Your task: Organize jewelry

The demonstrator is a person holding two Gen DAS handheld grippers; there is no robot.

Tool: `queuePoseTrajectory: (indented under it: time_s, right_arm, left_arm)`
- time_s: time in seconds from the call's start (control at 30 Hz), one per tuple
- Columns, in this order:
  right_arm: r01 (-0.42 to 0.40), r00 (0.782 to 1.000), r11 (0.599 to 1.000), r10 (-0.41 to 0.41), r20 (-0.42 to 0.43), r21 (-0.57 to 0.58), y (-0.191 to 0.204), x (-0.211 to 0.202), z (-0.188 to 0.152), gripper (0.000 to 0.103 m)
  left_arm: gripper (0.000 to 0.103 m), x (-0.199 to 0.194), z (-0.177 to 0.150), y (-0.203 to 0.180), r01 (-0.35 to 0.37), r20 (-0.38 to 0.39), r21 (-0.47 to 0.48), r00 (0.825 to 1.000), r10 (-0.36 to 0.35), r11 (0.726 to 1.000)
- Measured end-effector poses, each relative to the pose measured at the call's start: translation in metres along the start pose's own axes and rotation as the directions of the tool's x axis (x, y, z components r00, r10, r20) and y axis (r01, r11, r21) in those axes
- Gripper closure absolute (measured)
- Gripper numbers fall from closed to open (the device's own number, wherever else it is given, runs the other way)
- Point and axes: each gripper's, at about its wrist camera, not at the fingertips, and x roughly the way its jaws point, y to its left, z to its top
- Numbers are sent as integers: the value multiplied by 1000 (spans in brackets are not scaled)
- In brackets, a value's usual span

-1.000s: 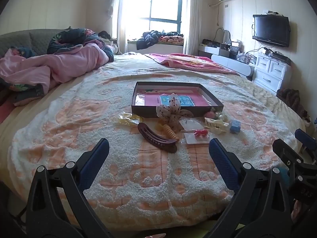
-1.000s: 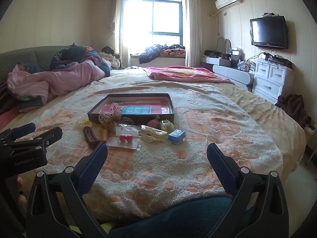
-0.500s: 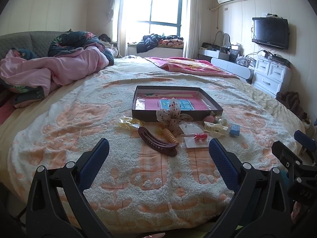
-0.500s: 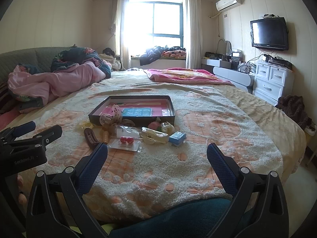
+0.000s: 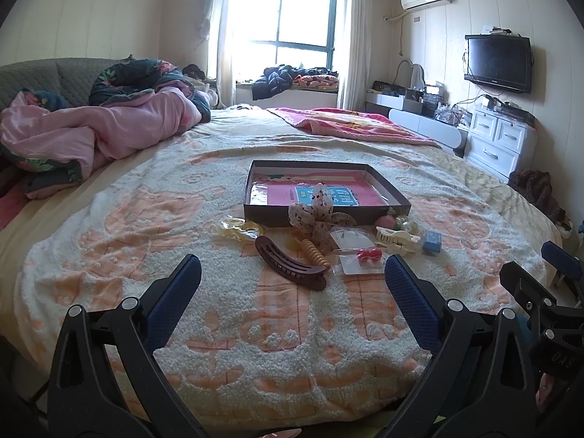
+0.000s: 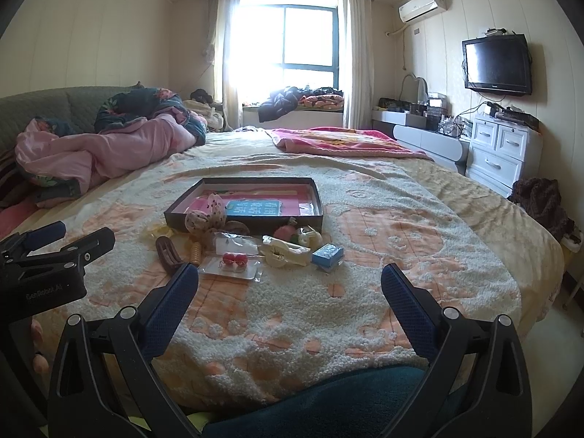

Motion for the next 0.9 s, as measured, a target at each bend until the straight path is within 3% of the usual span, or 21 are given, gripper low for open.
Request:
queuePoseTrajectory:
  time_s: [0.9]
  right_arm:
    - [0,1000,1000,0,5,-2,0,-1,-2,6]
  left_arm:
    - [11,-2,4,-4,8,6,2,1000,-8,1000]
